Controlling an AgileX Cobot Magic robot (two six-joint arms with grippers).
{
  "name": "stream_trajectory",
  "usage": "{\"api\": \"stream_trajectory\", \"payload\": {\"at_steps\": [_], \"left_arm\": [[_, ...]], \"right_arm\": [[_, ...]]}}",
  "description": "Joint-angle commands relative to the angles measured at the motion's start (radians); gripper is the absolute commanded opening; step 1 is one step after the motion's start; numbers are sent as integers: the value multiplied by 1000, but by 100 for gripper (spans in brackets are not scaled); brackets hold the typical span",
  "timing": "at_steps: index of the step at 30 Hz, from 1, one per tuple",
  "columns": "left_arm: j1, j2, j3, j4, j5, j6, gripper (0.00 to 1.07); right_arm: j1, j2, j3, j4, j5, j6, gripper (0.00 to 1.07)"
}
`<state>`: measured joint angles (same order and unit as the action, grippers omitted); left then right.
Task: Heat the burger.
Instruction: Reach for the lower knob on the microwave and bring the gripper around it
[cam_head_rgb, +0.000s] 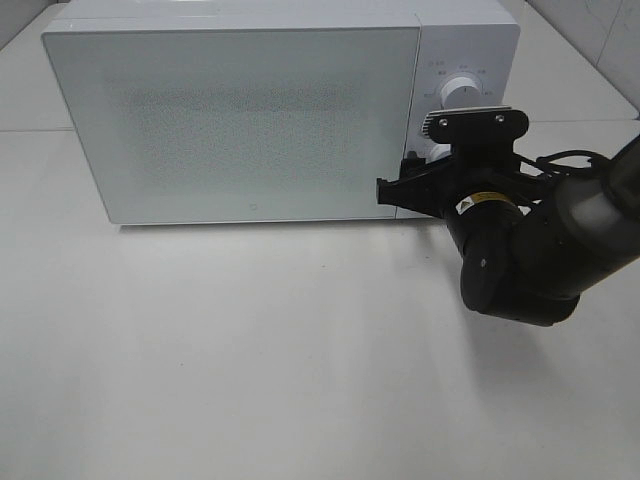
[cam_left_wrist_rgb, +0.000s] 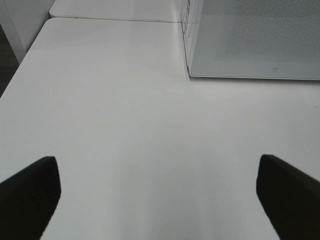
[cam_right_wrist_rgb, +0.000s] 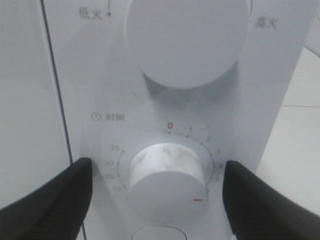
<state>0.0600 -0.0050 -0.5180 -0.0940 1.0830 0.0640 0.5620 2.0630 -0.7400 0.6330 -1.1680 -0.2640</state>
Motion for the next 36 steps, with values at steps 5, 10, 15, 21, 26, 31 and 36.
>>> {"api": "stream_trajectory", "payload": {"at_steps": [5,10,15,21,26,31,36], "left_arm": [[2,-18,0,-6,-13,-3,100],[2,-18,0,-6,-13,-3,100],[2,-18,0,-6,-13,-3,100],[2,-18,0,-6,-13,-3,100],[2,-18,0,-6,-13,-3,100],[2,-18,0,-6,-13,-3,100],[2,-18,0,-6,-13,-3,100]], "right_arm": [[-12,-17,-26,3,-46,-5,50],[-12,-17,-26,1,-30,-5,28],[-12,-15,-26,-11,-2,35,3],[-12,-14,-26,-14,1,264,0],[-12,-14,-26,-65,1,503,0],[-15,-14,-26,-173,-10,1058,0],[-15,-14,-26,-246,-44,1281,0]]}}
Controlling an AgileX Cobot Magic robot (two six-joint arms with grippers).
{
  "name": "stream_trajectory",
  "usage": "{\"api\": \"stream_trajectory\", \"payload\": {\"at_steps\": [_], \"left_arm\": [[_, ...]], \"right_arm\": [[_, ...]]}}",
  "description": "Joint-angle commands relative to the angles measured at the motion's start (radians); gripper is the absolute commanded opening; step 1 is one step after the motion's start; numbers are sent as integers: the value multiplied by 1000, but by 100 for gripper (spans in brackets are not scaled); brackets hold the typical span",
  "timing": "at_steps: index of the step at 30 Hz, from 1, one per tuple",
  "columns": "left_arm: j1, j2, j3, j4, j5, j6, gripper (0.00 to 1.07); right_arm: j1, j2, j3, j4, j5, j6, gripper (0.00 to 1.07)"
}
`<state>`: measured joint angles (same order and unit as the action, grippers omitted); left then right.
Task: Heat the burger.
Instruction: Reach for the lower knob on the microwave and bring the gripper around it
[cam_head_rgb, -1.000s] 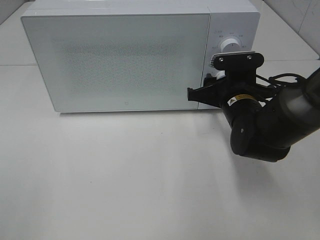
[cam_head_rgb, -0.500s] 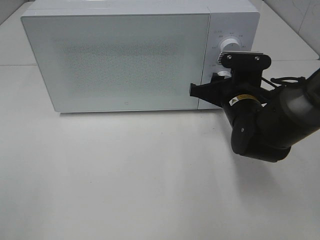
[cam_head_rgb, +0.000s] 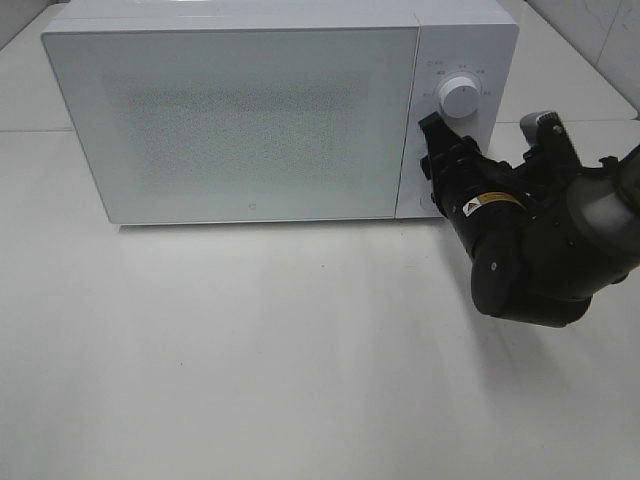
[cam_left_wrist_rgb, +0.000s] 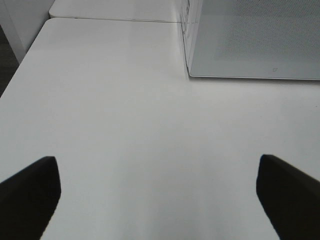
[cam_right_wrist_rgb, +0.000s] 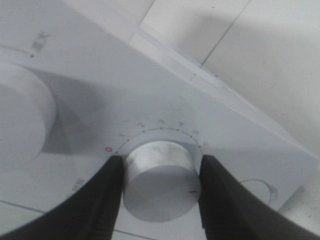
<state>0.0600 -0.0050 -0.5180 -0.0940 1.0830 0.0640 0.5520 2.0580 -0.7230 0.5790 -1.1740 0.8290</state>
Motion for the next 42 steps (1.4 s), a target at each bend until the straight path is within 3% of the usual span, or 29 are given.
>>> {"api": "stream_trajectory", "payload": {"at_steps": [1,12,24,32,42], "left_arm": [[2,-18,0,-6,-13,-3,100],[2,-18,0,-6,-13,-3,100],[2,-18,0,-6,-13,-3,100],[2,-18,0,-6,-13,-3,100],[2,-18,0,-6,-13,-3,100]], "right_arm": [[-5,-9,-43,-218,-42,309,0],[-5,-9,-43,-272,-153,579,0],[-5,-9,-42,-272,-150,540,0],[-5,-9,-42,-261,-142,517,17],[-5,-19,-41,-192,-142,412,54]]}}
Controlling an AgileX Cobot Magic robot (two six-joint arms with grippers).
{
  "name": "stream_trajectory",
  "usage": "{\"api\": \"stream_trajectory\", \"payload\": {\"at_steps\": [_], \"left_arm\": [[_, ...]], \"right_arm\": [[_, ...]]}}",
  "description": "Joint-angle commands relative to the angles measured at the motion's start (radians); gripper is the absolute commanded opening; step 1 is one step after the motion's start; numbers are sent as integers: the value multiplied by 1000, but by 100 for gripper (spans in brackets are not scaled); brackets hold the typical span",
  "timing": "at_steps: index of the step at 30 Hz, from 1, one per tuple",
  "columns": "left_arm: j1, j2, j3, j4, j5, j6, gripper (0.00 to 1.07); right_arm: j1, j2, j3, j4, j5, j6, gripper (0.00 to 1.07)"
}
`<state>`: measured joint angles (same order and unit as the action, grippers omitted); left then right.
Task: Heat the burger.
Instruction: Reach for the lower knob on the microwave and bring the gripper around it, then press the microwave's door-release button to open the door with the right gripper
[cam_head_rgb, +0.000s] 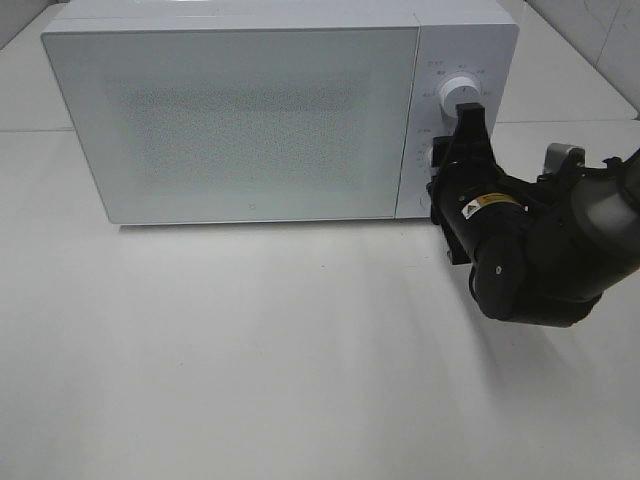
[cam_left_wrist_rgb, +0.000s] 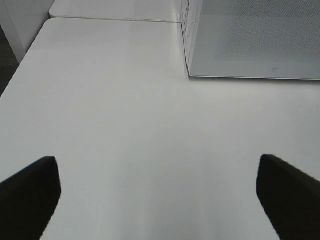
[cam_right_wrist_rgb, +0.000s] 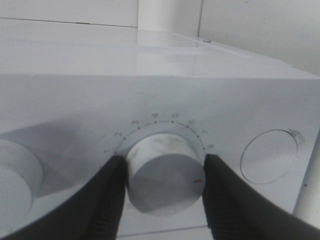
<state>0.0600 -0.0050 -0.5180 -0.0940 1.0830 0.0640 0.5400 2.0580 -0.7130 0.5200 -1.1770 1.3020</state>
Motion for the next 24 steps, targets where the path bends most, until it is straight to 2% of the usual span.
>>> {"api": "stream_trajectory", "payload": {"at_steps": [1,3,10,16,24], "left_arm": [[2,-18,0,-6,-13,-3,100],[2,-18,0,-6,-13,-3,100],[2,-18,0,-6,-13,-3,100],[2,-18,0,-6,-13,-3,100],[2,-18,0,-6,-13,-3,100]], "right_arm": [[7,-19,-51,-133,-139,-61,54],[7,-24,-51,-118,-142,-94,62],[11,-36,-37,-123,-113,-109,75],[11,-73,6,-121,-58,-119,76],[11,-193,88,-153,173,-239,76]]}}
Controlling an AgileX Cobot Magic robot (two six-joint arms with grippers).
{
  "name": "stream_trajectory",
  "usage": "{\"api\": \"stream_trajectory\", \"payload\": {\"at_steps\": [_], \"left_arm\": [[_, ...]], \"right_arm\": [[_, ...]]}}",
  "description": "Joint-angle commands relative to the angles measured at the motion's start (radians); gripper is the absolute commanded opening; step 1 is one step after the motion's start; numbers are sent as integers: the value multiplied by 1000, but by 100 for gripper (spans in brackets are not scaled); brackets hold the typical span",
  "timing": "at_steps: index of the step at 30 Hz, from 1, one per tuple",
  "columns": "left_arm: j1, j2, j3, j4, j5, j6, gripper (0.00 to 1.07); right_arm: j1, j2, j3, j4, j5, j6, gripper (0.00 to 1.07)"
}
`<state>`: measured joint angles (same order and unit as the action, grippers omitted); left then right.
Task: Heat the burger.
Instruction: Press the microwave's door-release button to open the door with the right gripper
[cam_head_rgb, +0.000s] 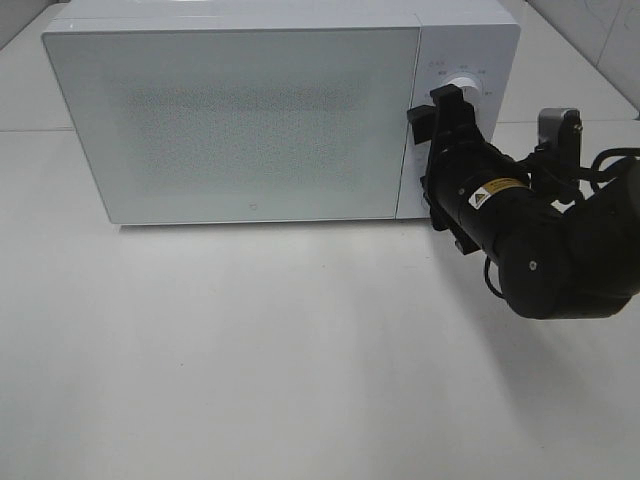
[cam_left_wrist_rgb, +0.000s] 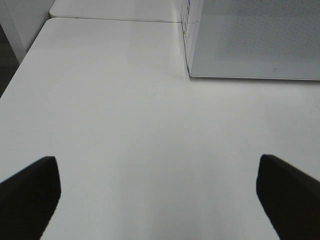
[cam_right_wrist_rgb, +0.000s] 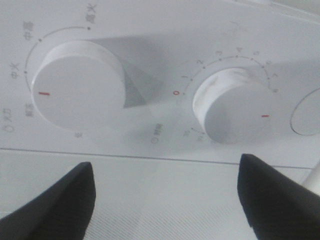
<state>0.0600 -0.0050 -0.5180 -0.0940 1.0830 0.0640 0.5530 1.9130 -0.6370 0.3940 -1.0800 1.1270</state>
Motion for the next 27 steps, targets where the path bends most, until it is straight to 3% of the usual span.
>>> {"api": "stream_trajectory", "payload": {"at_steps": [1,14,16,27], "left_arm": [[2,-18,0,-6,-13,-3,100],[2,-18,0,-6,-13,-3,100],[2,-18,0,-6,-13,-3,100],[2,-18,0,-6,-13,-3,100]], "right_arm": [[-2,-48,12,-27,76,-64,76],[-2,-209,13,-143,480,-367,76],[-2,-260,13,-158,622,-520,76],[-5,-426,12,-190,968,-945,76]]}}
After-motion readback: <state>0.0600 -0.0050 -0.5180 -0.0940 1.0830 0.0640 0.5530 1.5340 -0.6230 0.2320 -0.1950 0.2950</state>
